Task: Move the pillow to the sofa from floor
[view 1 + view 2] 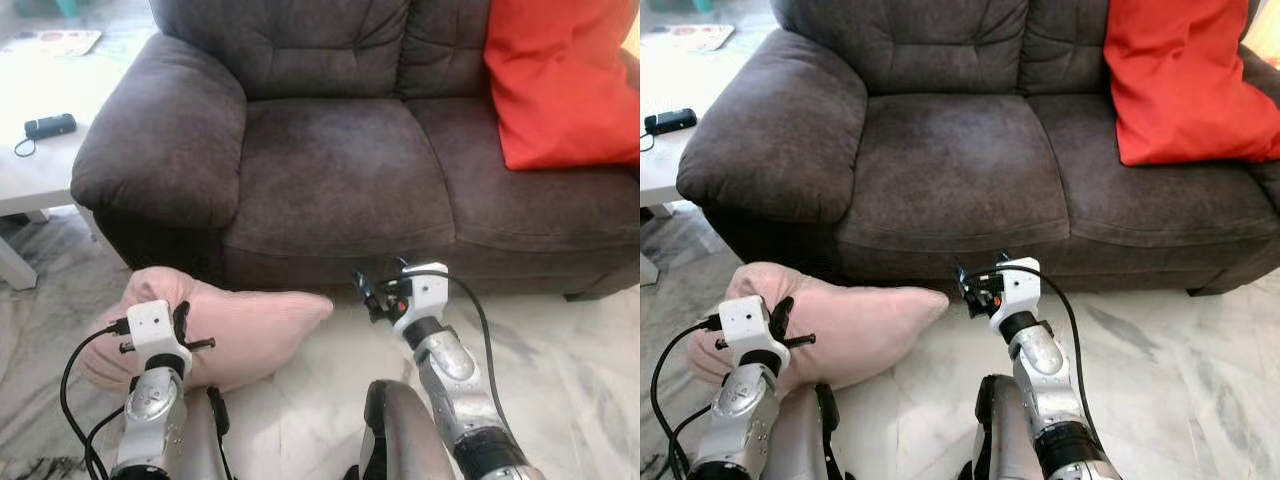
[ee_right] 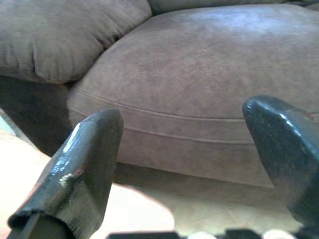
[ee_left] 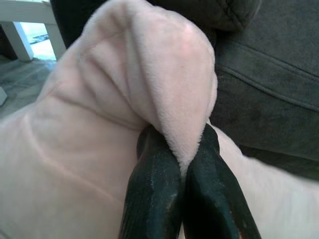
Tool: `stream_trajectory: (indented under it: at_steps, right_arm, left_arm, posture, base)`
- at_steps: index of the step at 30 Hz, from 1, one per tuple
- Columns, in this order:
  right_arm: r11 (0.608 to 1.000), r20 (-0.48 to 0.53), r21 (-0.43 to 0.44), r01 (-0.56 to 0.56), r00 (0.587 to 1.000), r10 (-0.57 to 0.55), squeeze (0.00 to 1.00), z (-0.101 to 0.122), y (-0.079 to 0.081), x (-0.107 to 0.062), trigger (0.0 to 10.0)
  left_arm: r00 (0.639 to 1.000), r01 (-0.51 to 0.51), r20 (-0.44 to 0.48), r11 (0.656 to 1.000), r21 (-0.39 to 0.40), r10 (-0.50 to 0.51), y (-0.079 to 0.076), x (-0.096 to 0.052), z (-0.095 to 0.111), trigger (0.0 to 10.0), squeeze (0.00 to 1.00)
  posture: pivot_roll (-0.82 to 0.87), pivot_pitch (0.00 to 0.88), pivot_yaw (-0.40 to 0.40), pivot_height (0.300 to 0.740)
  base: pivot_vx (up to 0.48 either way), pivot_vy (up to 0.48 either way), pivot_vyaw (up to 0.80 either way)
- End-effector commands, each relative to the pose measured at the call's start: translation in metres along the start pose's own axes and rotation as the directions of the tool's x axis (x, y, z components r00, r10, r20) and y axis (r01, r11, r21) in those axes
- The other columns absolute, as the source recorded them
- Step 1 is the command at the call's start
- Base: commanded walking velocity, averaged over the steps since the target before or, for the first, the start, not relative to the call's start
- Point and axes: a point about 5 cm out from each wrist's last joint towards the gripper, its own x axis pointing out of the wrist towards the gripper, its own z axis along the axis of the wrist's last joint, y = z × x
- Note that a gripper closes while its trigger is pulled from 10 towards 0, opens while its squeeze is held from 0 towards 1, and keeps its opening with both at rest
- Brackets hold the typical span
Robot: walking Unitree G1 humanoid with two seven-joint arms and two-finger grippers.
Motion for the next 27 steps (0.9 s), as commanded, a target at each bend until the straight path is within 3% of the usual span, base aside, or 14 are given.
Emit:
stream_trajectory:
  at_steps: [1, 15, 27]
  right_arm:
    - [1.0, -0.003, -0.005, -0.001, 1.0, 0.001, 0.0, -0.002, 0.0, -0.001, 10.0]
    - [1.0, 0.005, -0.002, 0.017, 1.0, -0.017, 0.0, -0.001, -0.001, 0.0, 10.0]
    - [1.0, 0.008, 0.002, 0.017, 1.0, -0.017, 0.0, -0.001, 0.0, 0.001, 10.0]
  left_arm:
    - [0.996, 0.012, 0.087, 1.0, 0.004, -0.012, -0.001, 0.003, 0.019, 10.0, 0.0]
    - [0.995, 0.016, 0.101, 1.0, 0.009, -0.017, 0.0, 0.003, 0.027, 10.0, 0.0]
    - [0.995, 0.018, 0.101, 1.0, 0.017, -0.02, 0.0, 0.003, 0.029, 10.0, 0.0]
  posture:
    - [0.07, 0.086, -0.049, 0.511]
    - [0.08, 0.075, -0.042, 0.511]
    - [0.08, 0.076, -0.04, 0.576]
  base:
    - [0.0, 0.0, 0.0]
    - [0.0, 0.0, 0.0]
    - [0.0, 0.0, 0.0]
